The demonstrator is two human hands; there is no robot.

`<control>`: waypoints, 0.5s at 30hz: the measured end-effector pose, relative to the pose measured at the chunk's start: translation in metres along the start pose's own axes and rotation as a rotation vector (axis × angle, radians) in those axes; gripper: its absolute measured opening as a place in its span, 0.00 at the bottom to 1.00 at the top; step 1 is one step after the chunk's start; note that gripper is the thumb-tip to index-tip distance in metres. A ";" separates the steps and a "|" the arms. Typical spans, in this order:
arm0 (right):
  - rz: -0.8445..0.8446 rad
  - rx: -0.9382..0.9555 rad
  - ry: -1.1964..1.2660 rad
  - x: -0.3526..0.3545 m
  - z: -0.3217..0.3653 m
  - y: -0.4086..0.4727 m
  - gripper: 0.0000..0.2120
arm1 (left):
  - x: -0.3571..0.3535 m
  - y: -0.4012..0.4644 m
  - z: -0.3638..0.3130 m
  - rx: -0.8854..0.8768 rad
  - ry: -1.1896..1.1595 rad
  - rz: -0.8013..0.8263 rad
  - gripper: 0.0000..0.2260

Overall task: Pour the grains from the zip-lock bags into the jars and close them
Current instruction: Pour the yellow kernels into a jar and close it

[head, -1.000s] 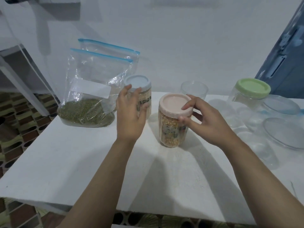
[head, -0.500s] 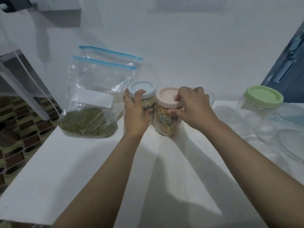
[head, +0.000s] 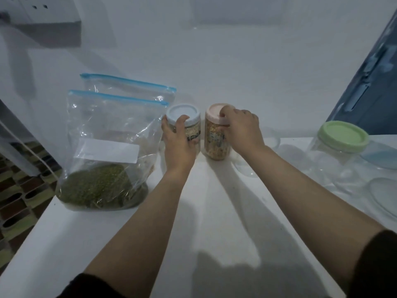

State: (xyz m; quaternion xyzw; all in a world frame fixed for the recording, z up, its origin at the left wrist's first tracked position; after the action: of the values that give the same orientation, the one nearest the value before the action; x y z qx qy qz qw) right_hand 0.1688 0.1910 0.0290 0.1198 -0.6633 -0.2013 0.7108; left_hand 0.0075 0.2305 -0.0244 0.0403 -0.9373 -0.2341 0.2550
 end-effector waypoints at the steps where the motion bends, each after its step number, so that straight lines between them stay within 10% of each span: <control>1: 0.021 0.004 -0.008 0.000 0.000 0.002 0.13 | -0.001 -0.001 -0.001 -0.001 -0.011 0.002 0.31; 7: -0.035 -0.203 0.008 0.021 -0.028 -0.013 0.19 | -0.005 -0.030 -0.003 -0.077 -0.089 -0.045 0.36; 15: 0.298 -0.388 0.266 -0.014 -0.075 -0.066 0.24 | -0.014 -0.101 -0.004 0.046 -0.310 0.099 0.23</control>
State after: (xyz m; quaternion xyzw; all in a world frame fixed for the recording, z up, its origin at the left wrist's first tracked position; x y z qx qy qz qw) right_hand 0.2342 0.1315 -0.0191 -0.0922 -0.5236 -0.2002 0.8230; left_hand 0.0174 0.1422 -0.0745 -0.0371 -0.9713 -0.2033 0.1174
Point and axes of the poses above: each hand's wrist, its own y-axis towards the middle knuckle, its own x-axis out of the back of the hand, z = x × y, the point moved 2 cm from there along y, towards the middle knuckle, and after that the axes turned 10 degrees about -y, right-handed, at the moved point
